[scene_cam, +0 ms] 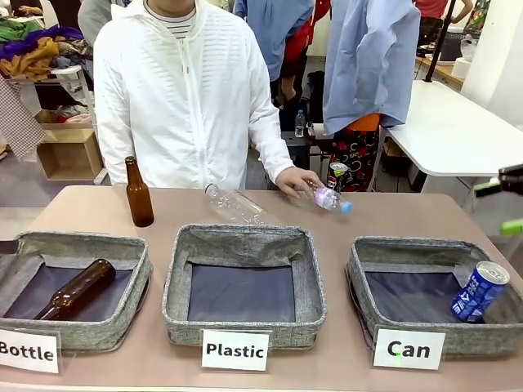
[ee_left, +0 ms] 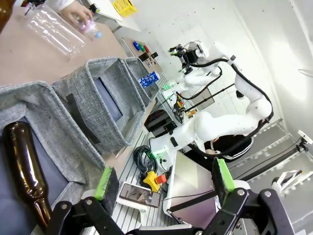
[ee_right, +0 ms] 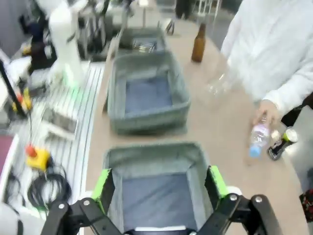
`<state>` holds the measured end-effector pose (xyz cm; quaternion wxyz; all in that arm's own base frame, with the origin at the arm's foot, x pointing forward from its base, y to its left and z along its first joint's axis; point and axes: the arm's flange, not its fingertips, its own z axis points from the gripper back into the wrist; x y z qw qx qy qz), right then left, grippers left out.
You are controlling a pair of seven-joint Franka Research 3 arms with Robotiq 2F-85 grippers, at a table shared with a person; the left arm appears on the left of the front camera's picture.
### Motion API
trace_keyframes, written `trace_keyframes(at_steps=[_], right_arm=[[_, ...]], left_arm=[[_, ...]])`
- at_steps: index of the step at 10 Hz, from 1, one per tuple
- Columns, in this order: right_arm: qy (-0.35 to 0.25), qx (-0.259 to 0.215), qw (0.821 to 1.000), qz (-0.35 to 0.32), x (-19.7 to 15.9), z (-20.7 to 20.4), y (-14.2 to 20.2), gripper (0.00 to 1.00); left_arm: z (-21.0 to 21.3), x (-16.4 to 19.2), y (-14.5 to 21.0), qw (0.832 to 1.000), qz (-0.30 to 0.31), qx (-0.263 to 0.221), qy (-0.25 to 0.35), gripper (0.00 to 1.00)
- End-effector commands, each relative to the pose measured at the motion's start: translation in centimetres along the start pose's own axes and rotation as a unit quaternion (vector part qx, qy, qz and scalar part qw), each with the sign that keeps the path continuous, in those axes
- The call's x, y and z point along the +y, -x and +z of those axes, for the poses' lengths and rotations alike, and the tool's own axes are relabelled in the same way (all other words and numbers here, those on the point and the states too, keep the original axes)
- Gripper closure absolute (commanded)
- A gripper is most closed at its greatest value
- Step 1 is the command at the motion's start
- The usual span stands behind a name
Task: Sort the can waste into the basket.
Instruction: Pick up the can waste from the table and place it in the right Fabric basket.
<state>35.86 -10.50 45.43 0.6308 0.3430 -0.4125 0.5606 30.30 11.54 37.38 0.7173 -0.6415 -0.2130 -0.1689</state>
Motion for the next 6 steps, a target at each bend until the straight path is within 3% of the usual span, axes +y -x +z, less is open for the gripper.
trace_keyframes(at_steps=[1, 3, 5, 6], right_arm=[[0.057, -0.207, 0.942, -0.257, -4.1, 1.3, 0.8, 0.00], [0.055, -0.198, 0.902, -0.380, -6.4, -1.1, 3.7, 0.00], [0.045, -0.152, 0.882, -0.443, -8.0, -3.0, 7.3, 0.00], [0.039, -0.159, 0.873, -0.459, -8.5, -2.9, 7.8, 0.00]], left_arm=[[0.2, -0.3, -0.1, 1.000, -0.001, 0.001, 0.005, 0.00], [0.2, -0.3, -0.1, 1.000, -0.001, 0.001, 0.005, 0.00], [0.2, -0.3, -0.1, 1.000, -0.001, 0.001, 0.005, 0.00], [0.2, -0.3, -0.1, 1.000, -0.001, 0.001, 0.005, 0.00]])
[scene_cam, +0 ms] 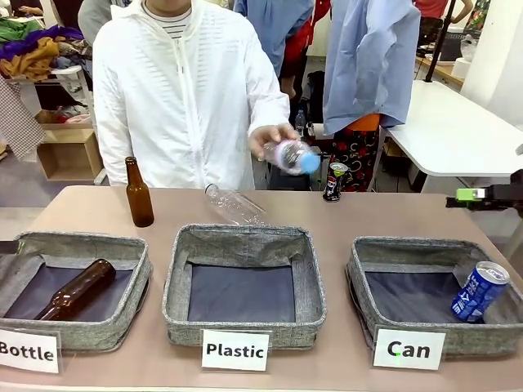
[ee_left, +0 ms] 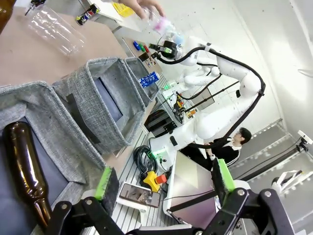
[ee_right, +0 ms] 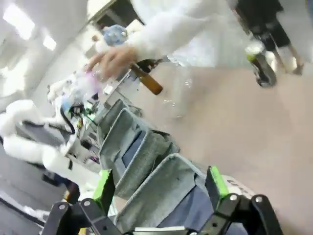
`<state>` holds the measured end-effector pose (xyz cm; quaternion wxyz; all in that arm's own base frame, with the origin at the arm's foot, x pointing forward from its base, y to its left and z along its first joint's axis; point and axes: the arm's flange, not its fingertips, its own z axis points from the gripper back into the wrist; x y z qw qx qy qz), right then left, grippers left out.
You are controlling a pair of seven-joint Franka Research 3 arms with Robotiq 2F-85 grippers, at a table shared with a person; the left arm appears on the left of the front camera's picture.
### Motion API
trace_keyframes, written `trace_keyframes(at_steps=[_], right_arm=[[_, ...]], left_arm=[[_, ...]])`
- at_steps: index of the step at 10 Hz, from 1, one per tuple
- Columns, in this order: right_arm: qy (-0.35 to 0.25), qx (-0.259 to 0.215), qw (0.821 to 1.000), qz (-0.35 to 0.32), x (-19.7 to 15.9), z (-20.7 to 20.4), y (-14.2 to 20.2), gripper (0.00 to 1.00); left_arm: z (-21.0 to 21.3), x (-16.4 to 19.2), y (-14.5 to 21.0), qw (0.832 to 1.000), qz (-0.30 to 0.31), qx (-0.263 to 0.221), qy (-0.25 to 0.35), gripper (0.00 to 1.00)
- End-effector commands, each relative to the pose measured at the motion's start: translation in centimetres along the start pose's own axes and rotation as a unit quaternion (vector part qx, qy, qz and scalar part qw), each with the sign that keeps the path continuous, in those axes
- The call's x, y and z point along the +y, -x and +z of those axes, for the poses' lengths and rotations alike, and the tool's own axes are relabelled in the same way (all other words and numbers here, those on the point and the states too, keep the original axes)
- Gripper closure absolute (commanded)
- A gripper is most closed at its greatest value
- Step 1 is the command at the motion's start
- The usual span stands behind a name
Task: Sort the can waste into the basket.
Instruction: Pick up the can waste from the table and place it in the right Fabric basket.
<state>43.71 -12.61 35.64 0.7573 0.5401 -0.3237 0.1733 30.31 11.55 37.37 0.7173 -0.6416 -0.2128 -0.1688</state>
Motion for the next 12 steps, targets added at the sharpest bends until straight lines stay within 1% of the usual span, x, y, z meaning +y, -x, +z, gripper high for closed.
trace_keyframes(at_steps=[1, 2, 12], right_arm=[[-0.038, -0.037, 0.998, -0.040, 1.0, 0.9, -2.2, 0.00], [0.000, 0.000, 1.000, 0.000, 0.0, 0.0, 0.0, 0.00], [0.000, 0.000, 1.000, 0.000, 0.0, 0.0, 0.0, 0.00]], left_arm=[[0.2, -0.3, -0.1, 1.000, -0.001, 0.001, 0.005, 0.00], [0.2, -0.3, -0.1, 1.000, -0.001, 0.001, 0.005, 0.00], [0.2, -0.3, -0.1, 1.000, -0.001, 0.001, 0.005, 0.00]])
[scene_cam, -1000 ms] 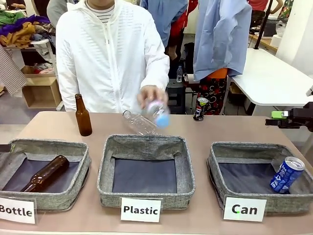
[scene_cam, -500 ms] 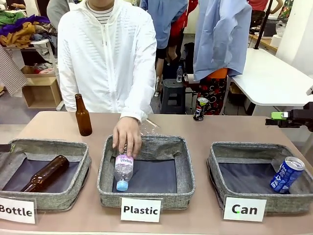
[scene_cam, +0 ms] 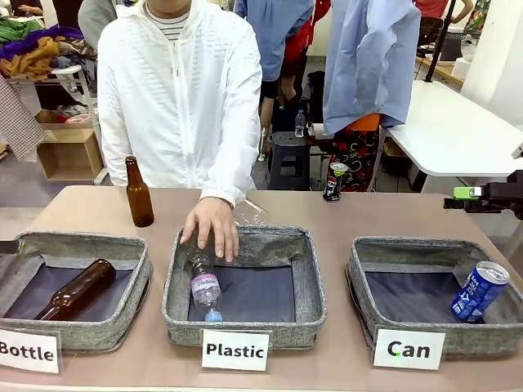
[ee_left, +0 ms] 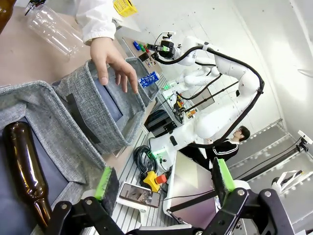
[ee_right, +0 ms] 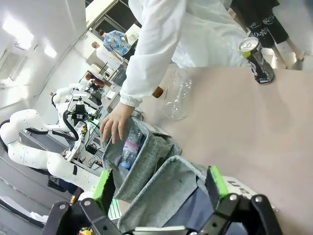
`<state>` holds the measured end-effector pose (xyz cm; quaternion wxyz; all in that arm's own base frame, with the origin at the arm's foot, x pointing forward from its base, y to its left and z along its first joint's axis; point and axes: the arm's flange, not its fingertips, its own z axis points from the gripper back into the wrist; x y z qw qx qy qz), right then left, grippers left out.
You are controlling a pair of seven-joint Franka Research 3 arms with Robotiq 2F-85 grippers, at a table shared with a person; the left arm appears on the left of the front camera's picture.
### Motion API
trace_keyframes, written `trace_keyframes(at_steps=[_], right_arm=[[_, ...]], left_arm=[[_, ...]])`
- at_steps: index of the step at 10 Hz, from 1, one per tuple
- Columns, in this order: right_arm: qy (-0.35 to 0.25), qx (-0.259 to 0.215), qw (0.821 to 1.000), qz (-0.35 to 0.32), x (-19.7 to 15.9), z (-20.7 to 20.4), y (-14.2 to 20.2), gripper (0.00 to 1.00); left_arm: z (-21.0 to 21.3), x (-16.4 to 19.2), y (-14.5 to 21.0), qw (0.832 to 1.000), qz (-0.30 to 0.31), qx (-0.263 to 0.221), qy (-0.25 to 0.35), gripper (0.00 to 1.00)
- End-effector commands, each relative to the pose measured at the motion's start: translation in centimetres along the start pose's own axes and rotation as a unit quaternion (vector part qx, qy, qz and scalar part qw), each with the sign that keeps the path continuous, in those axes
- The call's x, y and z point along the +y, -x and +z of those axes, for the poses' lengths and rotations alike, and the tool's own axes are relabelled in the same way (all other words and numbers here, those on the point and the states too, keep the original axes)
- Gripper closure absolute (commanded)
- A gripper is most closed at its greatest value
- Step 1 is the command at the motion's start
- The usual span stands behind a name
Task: Sort the can waste into the basket.
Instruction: Pick up the can waste from the table and place it in the right Fabric basket.
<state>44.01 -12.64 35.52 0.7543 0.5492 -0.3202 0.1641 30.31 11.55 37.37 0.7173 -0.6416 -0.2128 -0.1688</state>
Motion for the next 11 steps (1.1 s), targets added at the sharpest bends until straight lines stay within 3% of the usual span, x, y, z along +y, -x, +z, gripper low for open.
trace_keyframes(at_steps=[1, 3, 4, 5, 7, 9, 11], right_arm=[[0.006, 0.005, 1.000, 0.011, 0.3, 0.1, 0.1, 0.00], [0.000, 0.000, 1.000, 0.000, 0.0, 0.0, 0.0, 0.00], [0.000, -0.014, 0.994, 0.107, -1.8, -1.4, -3.3, 0.00], [0.014, -0.038, 0.985, 0.167, -3.8, -2.9, -5.8, 0.00], [0.026, -0.047, 0.950, 0.308, -7.1, -6.4, -8.8, 0.00], [0.042, 0.000, 0.911, 0.410, -9.9, -9.8, -10.9, 0.00], [0.040, 0.051, 0.903, 0.426, -11.4, -11.4, -10.9, 0.00]], left_arm=[[0.2, -0.3, -0.1, 1.000, -0.001, 0.001, 0.005, 0.00], [0.2, -0.3, -0.1, 1.000, -0.001, 0.001, 0.005, 0.00], [0.2, -0.3, -0.1, 1.000, -0.001, 0.001, 0.005, 0.00], [0.2, -0.3, -0.1, 1.000, -0.001, 0.001, 0.005, 0.00], [0.2, -0.3, -0.1, 1.000, -0.001, 0.001, 0.005, 0.00], [0.2, -0.3, -0.1, 1.000, -0.001, 0.001, 0.005, 0.00], [0.2, -0.3, -0.1, 1.000, -0.001, 0.001, 0.005, 0.00]])
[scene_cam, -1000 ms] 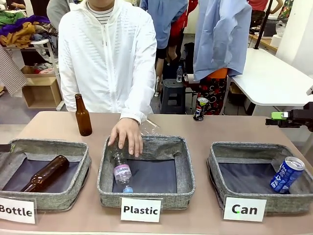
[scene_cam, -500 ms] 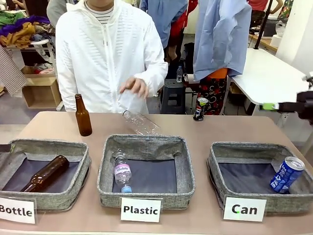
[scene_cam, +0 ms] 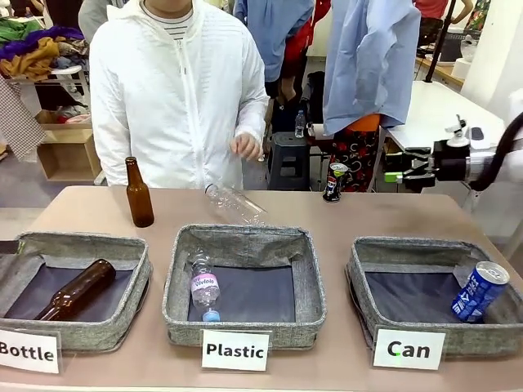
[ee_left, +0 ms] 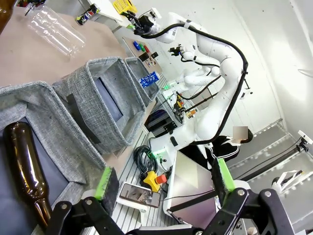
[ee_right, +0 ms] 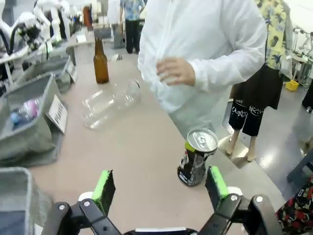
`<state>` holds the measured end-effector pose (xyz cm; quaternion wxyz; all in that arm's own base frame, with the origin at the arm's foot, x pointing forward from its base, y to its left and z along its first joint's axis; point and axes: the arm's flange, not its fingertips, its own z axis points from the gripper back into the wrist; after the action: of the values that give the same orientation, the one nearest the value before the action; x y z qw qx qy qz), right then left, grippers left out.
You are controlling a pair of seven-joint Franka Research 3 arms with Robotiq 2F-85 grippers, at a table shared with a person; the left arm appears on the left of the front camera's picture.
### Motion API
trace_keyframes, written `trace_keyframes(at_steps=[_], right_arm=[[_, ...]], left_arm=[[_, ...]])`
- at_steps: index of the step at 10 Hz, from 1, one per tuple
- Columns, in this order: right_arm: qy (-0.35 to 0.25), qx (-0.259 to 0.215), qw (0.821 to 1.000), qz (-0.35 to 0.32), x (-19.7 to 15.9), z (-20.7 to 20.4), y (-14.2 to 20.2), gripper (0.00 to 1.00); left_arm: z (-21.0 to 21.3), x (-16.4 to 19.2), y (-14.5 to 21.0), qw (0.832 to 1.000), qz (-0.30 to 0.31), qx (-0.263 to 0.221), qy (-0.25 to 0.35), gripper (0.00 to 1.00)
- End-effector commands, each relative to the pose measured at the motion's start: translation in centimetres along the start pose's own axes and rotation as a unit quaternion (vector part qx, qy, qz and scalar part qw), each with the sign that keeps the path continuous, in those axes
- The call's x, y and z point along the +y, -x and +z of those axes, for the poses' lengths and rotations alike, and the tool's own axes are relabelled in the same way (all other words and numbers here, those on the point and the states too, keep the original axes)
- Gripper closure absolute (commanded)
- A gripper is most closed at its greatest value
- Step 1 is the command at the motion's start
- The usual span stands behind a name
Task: Sort the can waste into the basket.
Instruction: Pick up the can waste from the table and place it in the right Fabric basket.
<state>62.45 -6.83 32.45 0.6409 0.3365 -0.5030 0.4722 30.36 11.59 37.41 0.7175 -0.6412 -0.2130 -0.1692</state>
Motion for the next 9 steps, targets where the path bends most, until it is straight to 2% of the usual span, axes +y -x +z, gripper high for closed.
trace_keyframes(at_steps=[1, 2, 3, 4, 6, 9], right_arm=[[-0.041, 0.011, 0.998, -0.038, 1.5, 1.3, -0.6, 0.00], [0.000, 0.000, 1.000, 0.000, 0.0, 0.0, 0.0, 0.00], [0.000, 0.000, 1.000, 0.000, 0.0, 0.0, 0.0, 0.00], [-0.013, 0.011, 1.000, -0.004, 0.2, 0.1, 0.7, 0.00], [0.000, 0.023, 0.999, -0.027, -3.0, -2.7, 1.9, 0.00], [0.016, 0.044, 0.997, -0.060, -5.5, -6.4, 3.5, 0.00]], left_arm=[[0.2, -0.3, 0.0, 1.000, 0.000, 0.001, 0.005, 0.00], [0.2, -0.3, 0.0, 1.000, 0.000, 0.001, 0.005, 0.00], [0.2, -0.3, 0.0, 1.000, 0.000, 0.001, 0.005, 0.00], [0.2, -0.3, 0.0, 1.000, 0.000, 0.001, 0.005, 0.00], [0.2, -0.3, 0.0, 1.000, 0.000, 0.001, 0.005, 0.00], [0.2, -0.3, 0.0, 1.000, 0.000, 0.001, 0.005, 0.00]])
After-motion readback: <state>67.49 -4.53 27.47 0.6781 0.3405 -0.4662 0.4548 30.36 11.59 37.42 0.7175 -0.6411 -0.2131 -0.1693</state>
